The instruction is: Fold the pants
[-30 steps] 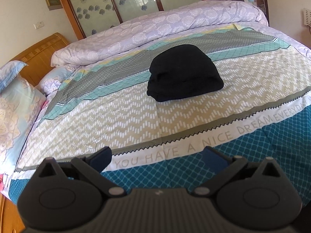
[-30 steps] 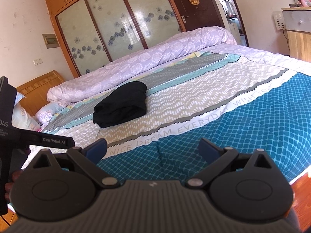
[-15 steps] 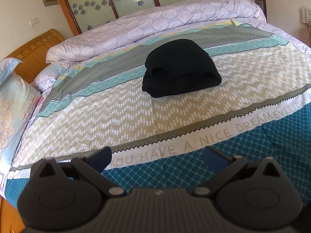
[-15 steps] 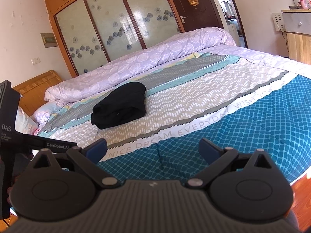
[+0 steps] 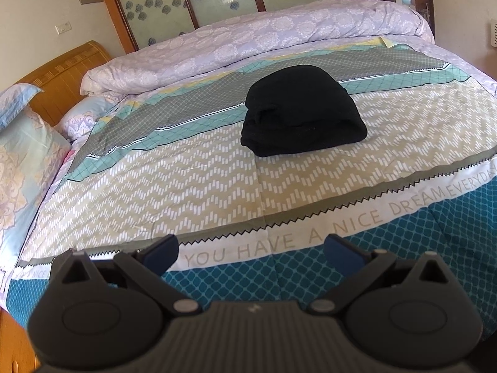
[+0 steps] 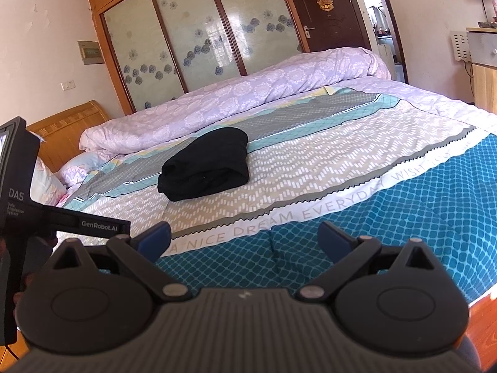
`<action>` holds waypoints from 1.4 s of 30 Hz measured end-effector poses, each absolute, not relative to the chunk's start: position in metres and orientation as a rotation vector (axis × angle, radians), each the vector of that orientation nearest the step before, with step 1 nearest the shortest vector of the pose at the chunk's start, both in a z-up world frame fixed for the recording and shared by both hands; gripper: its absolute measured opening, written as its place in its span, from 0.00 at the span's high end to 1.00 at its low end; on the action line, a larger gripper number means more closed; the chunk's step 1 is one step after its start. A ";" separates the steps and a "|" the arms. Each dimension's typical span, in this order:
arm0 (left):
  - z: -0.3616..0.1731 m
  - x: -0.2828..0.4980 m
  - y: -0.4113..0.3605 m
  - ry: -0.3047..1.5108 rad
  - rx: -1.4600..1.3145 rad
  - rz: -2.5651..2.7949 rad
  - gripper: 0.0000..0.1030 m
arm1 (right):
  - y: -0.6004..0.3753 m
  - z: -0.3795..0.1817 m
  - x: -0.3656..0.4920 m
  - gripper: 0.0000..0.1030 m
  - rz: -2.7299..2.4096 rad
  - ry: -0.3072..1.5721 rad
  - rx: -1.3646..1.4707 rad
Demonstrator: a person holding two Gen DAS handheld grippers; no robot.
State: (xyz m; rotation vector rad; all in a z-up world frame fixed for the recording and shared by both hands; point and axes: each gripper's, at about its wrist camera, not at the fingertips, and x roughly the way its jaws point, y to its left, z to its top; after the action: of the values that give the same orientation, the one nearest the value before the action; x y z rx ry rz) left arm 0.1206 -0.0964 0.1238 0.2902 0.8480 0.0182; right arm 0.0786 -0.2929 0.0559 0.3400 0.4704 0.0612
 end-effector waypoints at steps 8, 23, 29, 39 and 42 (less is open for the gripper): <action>0.120 0.120 -0.095 0.856 0.295 0.019 0.00 | -0.292 0.055 0.079 0.02 0.061 0.473 0.343; 0.117 0.121 -0.101 0.870 0.319 0.016 0.00 | -0.295 0.052 0.079 0.02 0.057 0.474 0.361; 0.116 0.120 -0.103 0.874 0.322 0.014 0.00 | -0.296 0.052 0.079 0.02 0.057 0.474 0.364; 0.114 0.119 -0.104 0.887 0.316 -0.010 0.00 | -0.296 0.052 0.079 0.02 0.057 0.475 0.366; 0.115 0.117 -0.105 0.882 0.317 -0.021 0.00 | -0.296 0.052 0.079 0.02 0.057 0.474 0.364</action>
State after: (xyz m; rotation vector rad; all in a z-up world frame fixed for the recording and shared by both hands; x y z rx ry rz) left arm 0.1173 -0.1053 0.1149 0.3172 0.8824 -0.0208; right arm 0.0790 -0.2963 0.0518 0.3641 0.4742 0.0572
